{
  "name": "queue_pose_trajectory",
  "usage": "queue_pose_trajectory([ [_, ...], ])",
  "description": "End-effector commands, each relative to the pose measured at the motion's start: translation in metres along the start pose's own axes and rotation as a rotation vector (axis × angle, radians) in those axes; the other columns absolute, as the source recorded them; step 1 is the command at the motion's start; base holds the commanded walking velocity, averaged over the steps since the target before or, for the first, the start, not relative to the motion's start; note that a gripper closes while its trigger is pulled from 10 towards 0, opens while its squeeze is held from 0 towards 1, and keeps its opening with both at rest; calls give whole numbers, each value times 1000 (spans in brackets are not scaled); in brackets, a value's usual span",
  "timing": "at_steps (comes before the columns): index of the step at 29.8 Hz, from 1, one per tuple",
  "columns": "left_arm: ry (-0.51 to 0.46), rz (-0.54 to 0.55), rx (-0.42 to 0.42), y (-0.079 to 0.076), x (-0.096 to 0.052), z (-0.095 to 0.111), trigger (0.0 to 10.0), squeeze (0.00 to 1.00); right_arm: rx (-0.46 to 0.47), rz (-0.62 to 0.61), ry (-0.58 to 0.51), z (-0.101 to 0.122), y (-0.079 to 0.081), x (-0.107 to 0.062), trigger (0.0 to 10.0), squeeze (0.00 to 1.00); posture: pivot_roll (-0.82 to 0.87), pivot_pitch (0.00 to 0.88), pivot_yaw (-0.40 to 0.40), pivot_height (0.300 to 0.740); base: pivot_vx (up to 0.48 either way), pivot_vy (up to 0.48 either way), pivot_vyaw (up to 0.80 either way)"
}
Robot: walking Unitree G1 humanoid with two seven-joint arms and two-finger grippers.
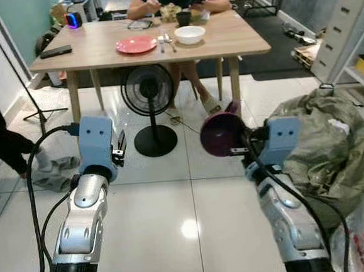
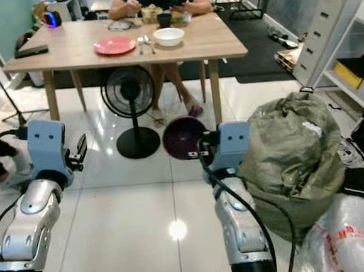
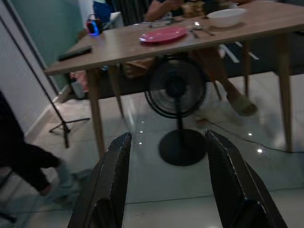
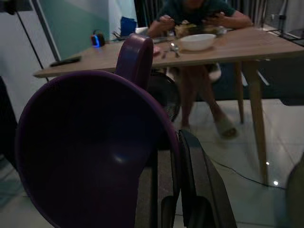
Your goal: Setting the table
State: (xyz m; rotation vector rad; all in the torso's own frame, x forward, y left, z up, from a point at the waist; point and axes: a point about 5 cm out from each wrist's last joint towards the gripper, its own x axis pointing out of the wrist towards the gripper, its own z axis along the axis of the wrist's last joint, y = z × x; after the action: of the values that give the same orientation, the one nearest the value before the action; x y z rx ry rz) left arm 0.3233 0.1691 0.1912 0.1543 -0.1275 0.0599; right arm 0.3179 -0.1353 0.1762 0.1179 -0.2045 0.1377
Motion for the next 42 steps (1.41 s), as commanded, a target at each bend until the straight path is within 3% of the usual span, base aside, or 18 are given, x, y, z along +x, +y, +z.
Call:
queue_pose_trajectory([
  [1, 13, 9, 13, 0, 0, -4, 10000, 0, 8, -5, -20, 3, -2, 0, 10000, 0, -52, 0, 88, 740, 480, 0, 0],
  [16, 11, 12, 7, 1, 1, -4, 10000, 0, 20, -10, -24, 3, -3, 1, 10000, 0, -47, 0, 87, 740, 480, 0, 0],
  [25, 12, 7, 7, 0, 0, -5, 10000, 0, 16, -20, -10, 2, -6, 2, 10000, 0, -52, 0, 85, 740, 480, 0, -780],
  [42, -1, 8, 14, 2, 1, -3, 10000, 0, -15, 21, -56, 11, 4, 7, 10000, 0, -36, 0, 90, 740, 480, 0, 0],
])
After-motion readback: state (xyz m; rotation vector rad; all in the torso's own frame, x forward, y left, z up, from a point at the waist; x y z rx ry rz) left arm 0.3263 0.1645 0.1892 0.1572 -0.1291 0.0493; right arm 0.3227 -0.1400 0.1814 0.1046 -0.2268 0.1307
